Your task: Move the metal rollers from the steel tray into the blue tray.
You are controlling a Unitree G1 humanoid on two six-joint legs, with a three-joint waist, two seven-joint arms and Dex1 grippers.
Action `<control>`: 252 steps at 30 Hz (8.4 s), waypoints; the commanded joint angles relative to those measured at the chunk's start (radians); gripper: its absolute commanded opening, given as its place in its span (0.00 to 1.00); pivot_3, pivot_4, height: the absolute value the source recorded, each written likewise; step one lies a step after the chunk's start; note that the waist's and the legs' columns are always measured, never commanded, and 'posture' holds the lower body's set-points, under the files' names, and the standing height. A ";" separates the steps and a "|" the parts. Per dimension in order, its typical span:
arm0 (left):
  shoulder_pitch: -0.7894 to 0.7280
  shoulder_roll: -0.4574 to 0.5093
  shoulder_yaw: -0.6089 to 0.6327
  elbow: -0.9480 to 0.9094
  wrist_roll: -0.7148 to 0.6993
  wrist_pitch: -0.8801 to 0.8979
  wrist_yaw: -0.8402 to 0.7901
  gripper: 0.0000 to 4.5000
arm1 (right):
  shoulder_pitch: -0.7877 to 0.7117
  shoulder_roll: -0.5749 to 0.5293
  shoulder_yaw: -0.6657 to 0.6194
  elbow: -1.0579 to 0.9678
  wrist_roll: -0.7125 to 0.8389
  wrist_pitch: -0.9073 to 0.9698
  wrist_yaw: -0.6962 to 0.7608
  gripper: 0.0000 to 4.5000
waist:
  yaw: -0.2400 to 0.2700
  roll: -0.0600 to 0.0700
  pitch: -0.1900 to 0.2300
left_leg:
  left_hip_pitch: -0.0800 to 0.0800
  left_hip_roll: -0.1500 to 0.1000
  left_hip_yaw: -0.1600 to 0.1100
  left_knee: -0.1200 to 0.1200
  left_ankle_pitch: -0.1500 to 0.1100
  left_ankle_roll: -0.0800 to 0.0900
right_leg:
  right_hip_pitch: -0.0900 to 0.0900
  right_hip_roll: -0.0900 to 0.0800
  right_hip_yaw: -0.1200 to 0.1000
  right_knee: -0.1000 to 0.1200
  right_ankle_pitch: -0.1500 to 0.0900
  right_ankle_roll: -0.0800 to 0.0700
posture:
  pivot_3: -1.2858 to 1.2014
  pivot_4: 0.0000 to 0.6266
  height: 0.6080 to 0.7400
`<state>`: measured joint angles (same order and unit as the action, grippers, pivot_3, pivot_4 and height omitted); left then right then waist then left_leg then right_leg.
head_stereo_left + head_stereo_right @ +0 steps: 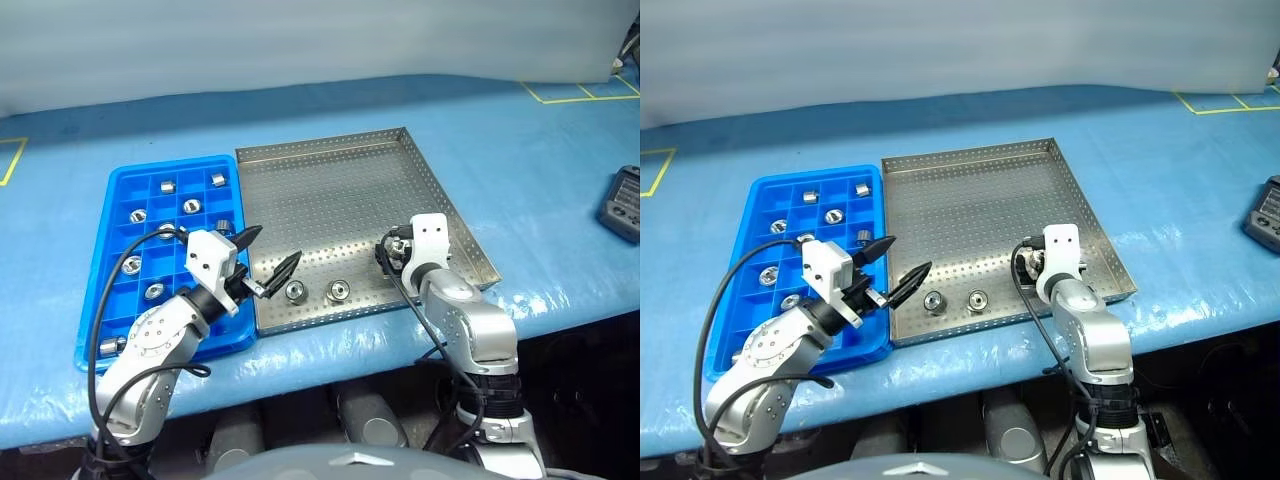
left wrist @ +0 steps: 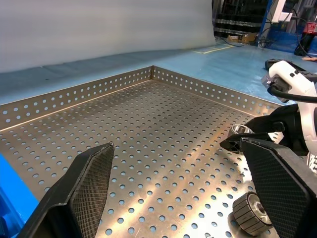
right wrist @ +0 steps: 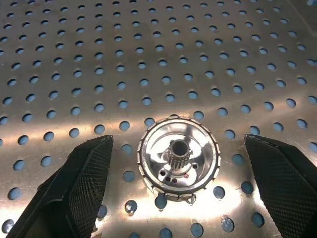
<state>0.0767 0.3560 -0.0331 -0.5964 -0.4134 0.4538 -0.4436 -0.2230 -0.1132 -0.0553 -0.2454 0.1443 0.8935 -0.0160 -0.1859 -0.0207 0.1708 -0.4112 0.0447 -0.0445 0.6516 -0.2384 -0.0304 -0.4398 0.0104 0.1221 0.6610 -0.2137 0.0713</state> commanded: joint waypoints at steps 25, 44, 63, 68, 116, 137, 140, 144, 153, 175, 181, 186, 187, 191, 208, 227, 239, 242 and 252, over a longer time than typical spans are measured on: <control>0.203 -0.027 0.032 -0.176 0.037 -0.052 0.101 1.00 | -0.307 0.095 0.240 0.085 -0.004 -0.076 0.179 0.38 | 0.079 0.001 0.000 | 0.011 0.000 0.000 -0.002 0.000 0.000 | 0.010 0.000 -0.001 -0.001 -0.005 -0.008 | 0.56 0.24 1.00; 0.498 -0.217 0.171 -0.318 0.150 -0.194 0.333 1.00 | -0.474 0.268 0.368 0.424 -0.025 -0.279 0.320 0.38 | 0.233 0.001 0.001 | 0.010 0.001 -0.001 -0.004 0.000 0.000 | 0.009 -0.001 -0.004 -0.003 -0.007 -0.011 | 0.67 0.24 1.00; 0.547 -0.249 0.166 -0.329 0.174 -0.231 0.351 1.00 | -0.515 0.321 0.369 0.640 -0.015 -0.381 0.378 0.75 | 0.281 0.002 0.001 | 0.010 0.001 0.000 -0.006 -0.001 -0.001 | 0.007 -0.001 -0.004 -0.004 -0.008 -0.012 | 0.68 0.24 1.00; 0.517 -0.234 0.161 -0.313 0.162 -0.214 0.337 1.00 | -0.512 0.285 0.356 0.550 -0.011 -0.343 0.372 1.00 | 0.281 0.002 0.001 | 0.008 0.001 0.000 -0.006 -0.001 -0.001 | 0.006 -0.001 -0.005 -0.004 -0.008 -0.013 | 0.66 0.24 1.00; 0.326 -0.074 -0.032 -0.134 0.166 -0.187 0.126 1.00 | -0.290 -0.328 0.505 -0.238 0.233 0.371 0.568 1.00 | 0.128 0.002 0.001 | 0.000 0.000 0.001 0.000 0.000 0.000 | -0.001 -0.001 -0.002 0.000 -0.005 -0.009 | 0.57 0.24 1.00; 0.402 -0.104 -0.014 -0.188 0.171 -0.214 0.185 1.00 | -0.326 -0.387 0.552 -0.135 0.134 0.218 0.603 0.38 | 0.178 0.002 0.000 | -0.001 0.000 0.000 0.000 0.000 0.000 | -0.001 -0.001 -0.003 0.000 -0.005 -0.009 | 0.59 0.24 1.00; 0.411 -0.115 0.009 -0.194 0.167 -0.225 0.198 1.00 | -0.365 -0.377 0.532 -0.144 0.130 0.200 0.606 0.38 | 0.177 0.002 0.001 | 0.000 0.001 0.000 0.000 0.000 0.000 | -0.001 -0.001 -0.003 0.000 -0.005 -0.009 | 0.59 0.24 1.00; 0.429 -0.123 0.033 -0.210 0.163 -0.235 0.205 1.00 | -0.423 -0.349 0.524 -0.135 0.126 0.170 0.610 0.38 | 0.179 0.002 0.001 | 0.000 0.001 0.000 0.000 0.000 0.000 | -0.001 0.000 -0.003 0.000 -0.005 -0.009 | 0.60 0.24 1.00; 0.501 -0.151 0.053 -0.243 0.185 -0.267 0.242 1.00 | -0.534 -0.228 0.561 -0.015 0.085 0.062 0.619 0.38 | 0.207 0.002 0.001 | -0.001 0.001 0.000 0.000 0.000 0.000 | -0.002 0.000 -0.003 0.000 -0.005 -0.009 | 0.64 0.24 1.00; 0.560 -0.180 0.026 -0.251 0.208 -0.304 0.263 1.00 | -0.512 -0.132 0.615 0.193 -0.001 -0.041 0.712 0.68 | 0.270 0.002 0.001 | -0.001 0.001 0.001 -0.001 0.000 0.000 | -0.003 -0.001 -0.003 -0.001 -0.006 -0.010 | 0.64 0.24 1.00; 0.519 -0.162 0.024 -0.234 0.191 -0.283 0.242 1.00 | -0.482 -0.114 0.488 0.095 0.007 0.007 0.618 0.99 | 0.271 0.002 0.001 | -0.001 0.001 0.002 0.000 0.000 0.000 | -0.003 -0.001 -0.003 -0.001 -0.006 -0.010 | 0.62 0.24 1.00; 0.470 -0.147 0.009 -0.205 0.171 -0.257 0.213 1.00 | -0.437 -0.171 0.365 -0.047 0.020 0.138 0.558 0.99 | 0.256 0.002 0.001 | -0.001 0.001 0.002 0.000 0.000 -0.001 | -0.003 -0.001 -0.003 -0.001 -0.006 -0.010 | 0.59 0.24 1.00; 0.462 -0.145 0.009 -0.200 0.167 -0.253 0.207 1.00 | -0.427 -0.184 0.349 -0.074 0.024 0.173 0.551 0.99 | 0.253 0.002 0.000 | -0.001 0.001 0.002 0.000 0.000 -0.001 | -0.003 -0.001 -0.003 -0.001 -0.006 -0.010 | 0.58 0.24 1.00; 0.412 -0.130 0.007 -0.173 0.149 -0.234 0.179 1.00 | -0.375 -0.237 0.292 -0.187 0.051 0.339 0.522 0.99 | 0.224 0.002 0.000 | -0.001 0.001 0.002 -0.001 0.000 0.000 | -0.003 -0.001 -0.003 -0.001 -0.006 -0.010 | 0.56 0.24 1.00; 0.315 -0.090 0.004 -0.122 0.103 -0.190 0.120 1.00 | -0.147 -0.269 0.229 -0.452 0.140 0.658 0.405 0.99 | 0.118 0.002 0.000 | 0.000 0.001 0.002 0.001 0.000 0.000 | -0.002 -0.001 -0.002 0.000 -0.005 -0.009 | 0.52 0.24 1.00; 0.374 -0.053 -0.014 -0.169 0.101 -0.159 0.085 1.00 | -0.102 -0.291 0.284 -0.382 0.172 0.600 0.376 0.38 | 0.120 0.001 0.000 | 0.000 0.001 0.002 0.001 0.000 0.000 | -0.001 -0.001 -0.002 0.001 -0.005 -0.009 | 0.55 0.24 1.00; 0.445 -0.130 0.126 -0.250 0.125 -0.250 0.208 1.00 | -0.300 -0.207 0.344 -0.264 0.153 0.378 0.385 0.38 | 0.145 0.001 0.000 | 0.000 0.001 0.001 0.001 0.000 0.000 | -0.001 0.000 -0.002 0.001 -0.005 -0.009 | 0.61 0.24 1.00; 0.512 -0.157 0.158 -0.276 0.149 -0.283 0.233 1.00 | -0.346 -0.172 0.364 -0.226 0.157 0.303 0.403 0.38 | 0.171 0.001 0.000 | 0.000 0.001 0.001 0.000 0.000 0.000 | -0.001 -0.001 -0.003 0.000 -0.005 -0.009 | 0.62 0.24 1.00; 0.752 -0.288 0.161 -0.319 0.213 -0.443 0.286 1.00 | -0.375 -0.068 0.485 -0.143 0.176 0.190 0.475 0.38 | 0.251 0.000 -0.001 | -0.001 0.001 0.001 0.000 0.000 0.000 | -0.002 -0.001 -0.003 -0.001 -0.005 -0.010 | 0.69 0.24 1.00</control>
<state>0.8194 0.0751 0.1353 -0.8679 -0.2172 0.0521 -0.1641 -0.5862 -0.1894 0.4196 -0.3740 0.3091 1.1174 0.4431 0.0650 -0.0211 0.1702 -0.4117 0.0455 -0.0435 0.6516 -0.2387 -0.0307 -0.4418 0.0094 0.1191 0.6596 -0.2191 0.0615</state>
